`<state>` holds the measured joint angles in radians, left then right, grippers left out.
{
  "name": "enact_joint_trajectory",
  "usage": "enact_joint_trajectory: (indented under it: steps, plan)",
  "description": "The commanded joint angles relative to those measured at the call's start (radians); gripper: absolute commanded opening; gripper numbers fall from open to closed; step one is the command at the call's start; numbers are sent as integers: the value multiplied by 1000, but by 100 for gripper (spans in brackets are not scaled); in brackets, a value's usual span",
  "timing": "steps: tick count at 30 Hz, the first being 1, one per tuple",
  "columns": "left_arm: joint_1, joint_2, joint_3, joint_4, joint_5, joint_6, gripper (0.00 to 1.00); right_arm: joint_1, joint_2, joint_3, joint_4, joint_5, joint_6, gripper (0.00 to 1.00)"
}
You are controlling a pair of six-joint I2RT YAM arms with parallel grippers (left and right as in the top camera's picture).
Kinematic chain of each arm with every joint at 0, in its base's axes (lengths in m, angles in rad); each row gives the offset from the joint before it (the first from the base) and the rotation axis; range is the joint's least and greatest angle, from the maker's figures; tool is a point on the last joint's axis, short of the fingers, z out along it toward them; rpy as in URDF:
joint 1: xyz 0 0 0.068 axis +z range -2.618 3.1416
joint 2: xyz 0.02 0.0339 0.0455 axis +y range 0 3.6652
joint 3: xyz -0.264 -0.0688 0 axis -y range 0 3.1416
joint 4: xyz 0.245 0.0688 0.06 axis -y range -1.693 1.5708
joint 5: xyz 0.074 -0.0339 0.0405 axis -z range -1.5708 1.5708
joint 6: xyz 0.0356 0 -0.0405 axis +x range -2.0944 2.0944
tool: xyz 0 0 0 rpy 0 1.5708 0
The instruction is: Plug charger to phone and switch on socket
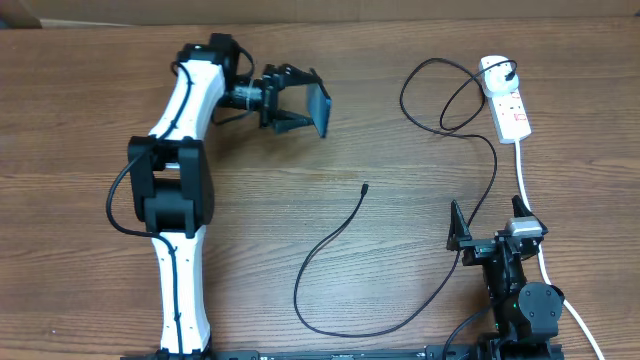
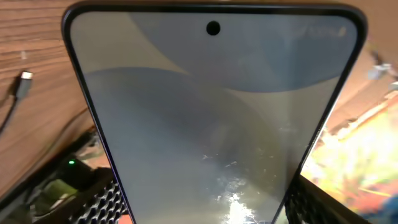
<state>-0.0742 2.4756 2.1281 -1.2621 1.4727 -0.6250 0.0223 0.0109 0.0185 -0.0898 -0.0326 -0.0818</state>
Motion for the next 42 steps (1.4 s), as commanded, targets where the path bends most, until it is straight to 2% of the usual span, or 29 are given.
enact_joint_trajectory:
  steps: [1, 10, 14, 16, 20, 21, 23, 26, 29, 32, 35, 39, 42]
  plan:
    - [28, 17, 30, -14, 109, 16, 70, 8, -8, -10, 5, 13, 6, 100]
    - [58, 17, 30, -128, 109, 48, 68, 8, -8, -10, 5, 13, 6, 100]
    - [61, 17, 30, -192, 109, 114, 68, 8, -8, -10, 10, -34, 6, 100]
    - [61, 17, 30, -233, 109, 168, 67, 9, -8, -10, 30, -176, 6, 100]
    - [61, 17, 30, -377, 110, 328, 66, 8, -8, -10, 67, -699, 6, 100]
    - [61, 17, 30, -431, 109, 388, 66, 9, -8, -10, 110, -790, 6, 100]
    - [61, 14, 28, -429, 109, 426, 64, 8, -8, -10, 186, -872, 15, 100]
    - [56, 14, 28, -429, 110, 435, 63, 8, -8, -10, 336, -832, 245, 100]
    - [42, 13, 28, -429, 110, 435, 63, 8, -8, 16, 422, -821, 348, 100]
    - [27, 13, 28, -429, 110, 434, 62, 8, 9, 111, 353, -818, 347, 100]
    - [6, 13, 28, -429, 110, 426, 63, -7, 87, 246, 205, -806, 338, 100]
    - [-18, 11, 28, -429, 110, 426, 63, -46, 328, 484, -34, -817, 336, 100]
    - [-32, 6, 28, -429, 110, 426, 63, -51, 518, 617, -71, -946, 344, 100]
